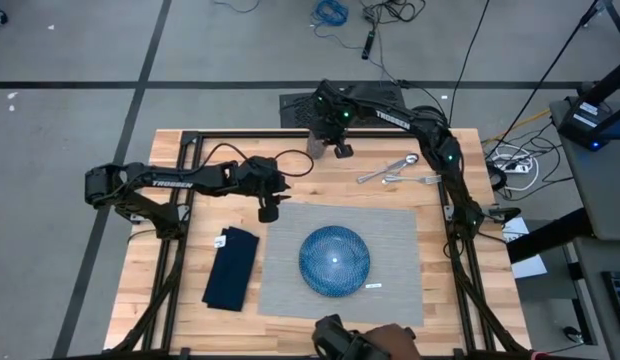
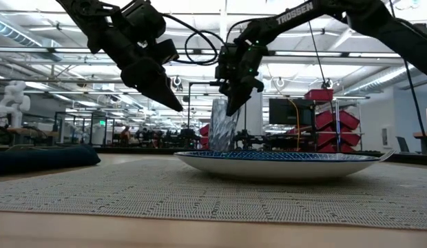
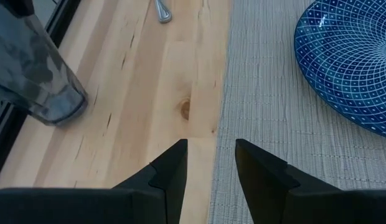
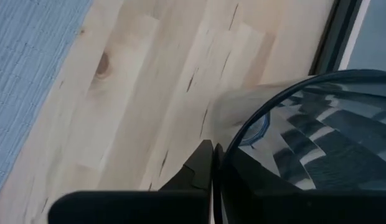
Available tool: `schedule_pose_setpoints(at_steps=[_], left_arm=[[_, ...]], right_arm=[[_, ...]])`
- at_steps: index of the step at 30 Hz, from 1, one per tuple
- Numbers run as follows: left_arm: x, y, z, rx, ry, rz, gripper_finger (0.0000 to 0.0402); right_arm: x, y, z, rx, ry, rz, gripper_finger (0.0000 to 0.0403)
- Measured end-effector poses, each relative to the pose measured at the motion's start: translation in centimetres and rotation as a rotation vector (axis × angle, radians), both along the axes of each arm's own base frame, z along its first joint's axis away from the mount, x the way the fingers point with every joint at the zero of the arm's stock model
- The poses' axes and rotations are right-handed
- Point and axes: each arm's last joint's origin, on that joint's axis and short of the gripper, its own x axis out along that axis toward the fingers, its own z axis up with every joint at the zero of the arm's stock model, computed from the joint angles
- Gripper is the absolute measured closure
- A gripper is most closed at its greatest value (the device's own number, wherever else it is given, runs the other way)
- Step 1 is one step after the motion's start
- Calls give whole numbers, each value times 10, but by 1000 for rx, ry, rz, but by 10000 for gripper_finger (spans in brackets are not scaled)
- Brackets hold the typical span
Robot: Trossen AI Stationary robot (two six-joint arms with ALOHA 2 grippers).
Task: Set table place
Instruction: Adjust the blue cup, then put the silver fork on the blue napkin
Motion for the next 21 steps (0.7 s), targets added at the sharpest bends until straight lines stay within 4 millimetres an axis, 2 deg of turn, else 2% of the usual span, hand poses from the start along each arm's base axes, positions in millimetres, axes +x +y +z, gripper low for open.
schedule_pose_setpoints(at_steps=[8,17,21], left_arm=[[1,-3,0,0,0,-11,281],[1,-3,0,-5,-1,-7,281],[1,-3,0,-14,-2,0,281]], right_arm=[[7,6,-1,7,19,11,393],[17,19,-1,-39,29,26,298],[20,23,1,-47,13,26,270]])
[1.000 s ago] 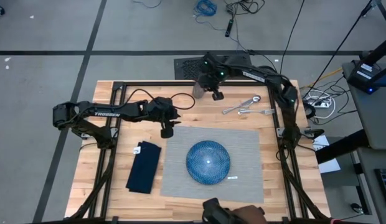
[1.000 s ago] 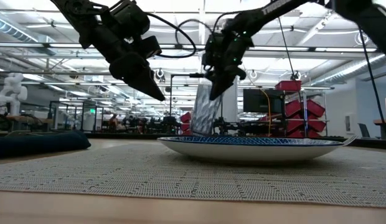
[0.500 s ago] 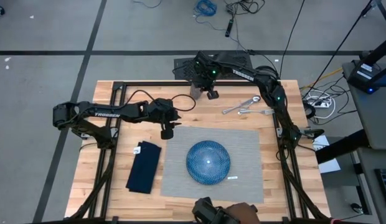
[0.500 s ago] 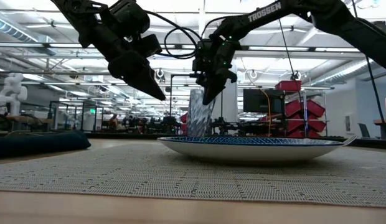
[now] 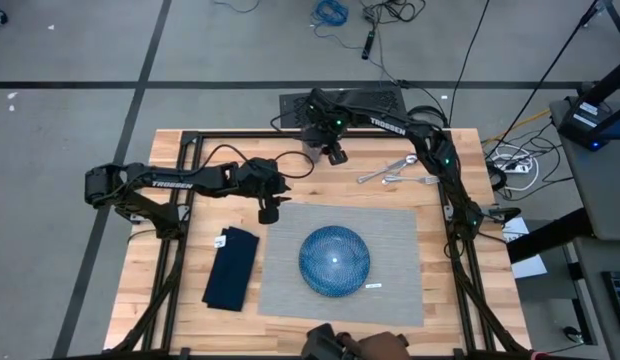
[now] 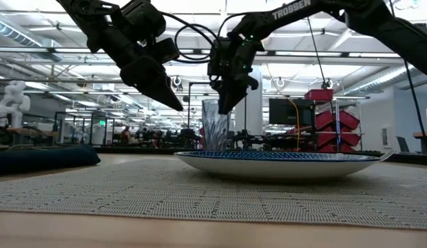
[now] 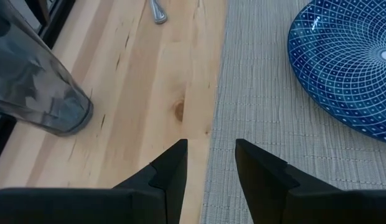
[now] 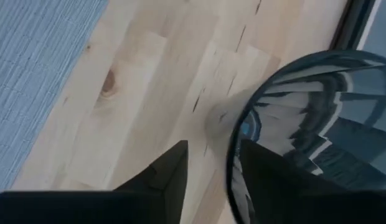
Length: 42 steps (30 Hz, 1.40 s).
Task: Set table place
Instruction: Put the silver fork on the blue napkin
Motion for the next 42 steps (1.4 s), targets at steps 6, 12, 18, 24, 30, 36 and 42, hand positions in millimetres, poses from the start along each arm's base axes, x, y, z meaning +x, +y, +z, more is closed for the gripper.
schedule_pose_setpoints(at_steps=[6,12,18,24,30,36,42], left_arm=[[0,-1,0,-1,3,-3,281],[0,-1,-1,-5,3,0,281],[-4,-2,-8,-9,22,-1,281],[-7,-3,-17,-9,20,0,281],[-12,-4,-26,4,-7,-5,281],[-11,-4,-26,19,-8,-17,281],[-11,-4,-26,20,-10,-17,281]], right_arm=[[3,5,24,-23,-50,-11,257],[-2,17,58,-61,-117,-3,257],[-38,29,87,-30,-1,-148,257],[-75,42,91,101,138,-358,257],[-112,58,62,90,190,-437,257],[-164,59,12,86,166,-530,257],[-212,53,-32,104,233,-654,257]])
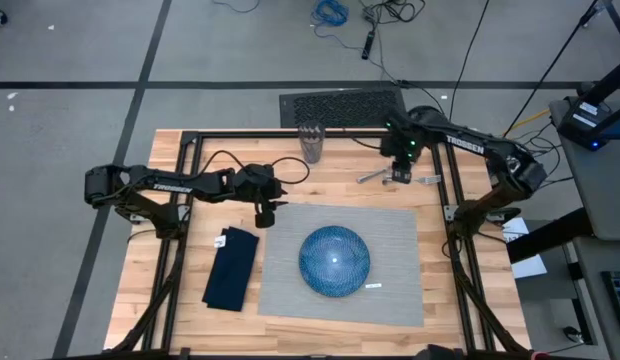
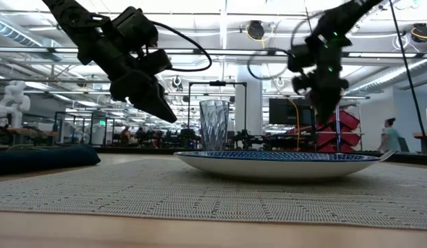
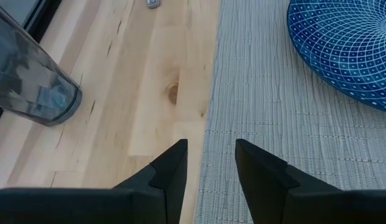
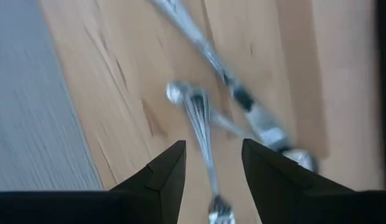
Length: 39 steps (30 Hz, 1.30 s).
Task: Set table place
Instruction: Put the silver fork on the blue napkin
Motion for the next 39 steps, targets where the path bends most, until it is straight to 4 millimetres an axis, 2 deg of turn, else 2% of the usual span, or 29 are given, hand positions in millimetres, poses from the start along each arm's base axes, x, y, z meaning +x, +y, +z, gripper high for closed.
schedule_pose_setpoints(at_steps=[8,13,25,39], left_arm=[[4,1,5,18,-64,0,281],[4,1,6,22,-72,-2,281],[4,1,6,20,-70,-1,281],[4,1,6,18,-69,-2,281]], right_arm=[[-34,-3,-36,86,73,-98,257],[-46,-1,-51,109,92,-114,257],[-47,-8,-62,37,33,-122,257],[-65,-17,-70,36,19,-236,257]])
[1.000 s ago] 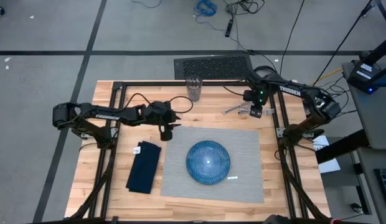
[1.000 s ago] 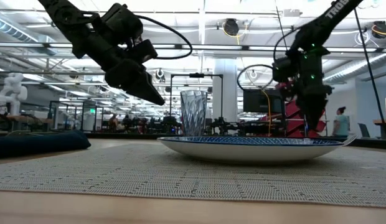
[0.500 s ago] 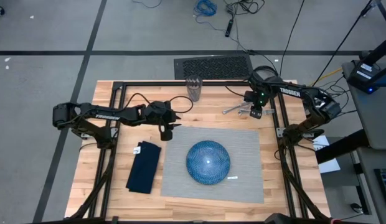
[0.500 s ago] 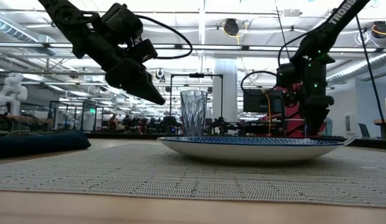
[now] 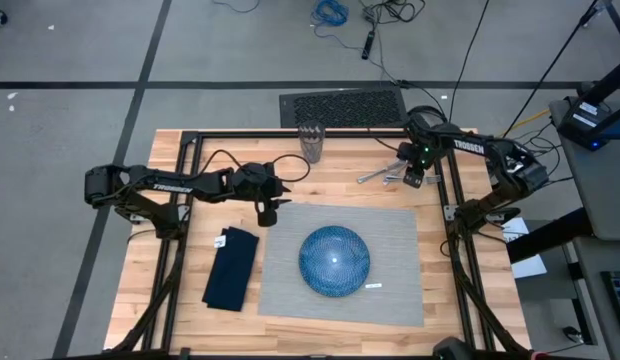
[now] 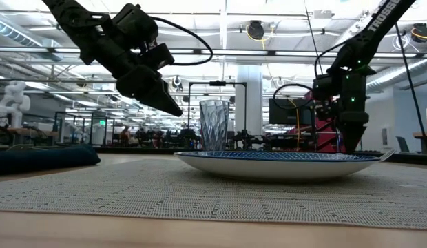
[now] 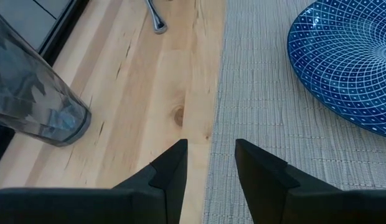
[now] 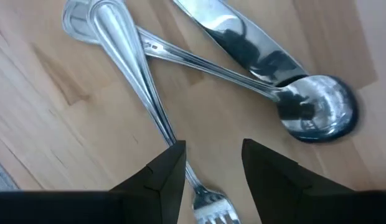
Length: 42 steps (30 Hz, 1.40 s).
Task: Set table place
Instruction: Put the silver fork on the blue napkin
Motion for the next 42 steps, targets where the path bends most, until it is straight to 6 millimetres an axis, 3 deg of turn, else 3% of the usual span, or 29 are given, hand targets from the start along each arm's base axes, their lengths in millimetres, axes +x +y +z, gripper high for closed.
schedule_pose_setpoints(at_steps=[8,18,28,42], left_arm=[[0,-2,0,-1,0,-6,281],[1,-6,0,-1,1,-22,281],[1,-6,0,0,1,-22,281],[2,-6,0,1,-1,-22,281]], right_arm=[[-2,-1,-17,67,-56,14,257],[-1,1,-19,44,-19,123,289],[2,-8,0,-30,2,80,312],[-1,-2,1,40,9,82,312]])
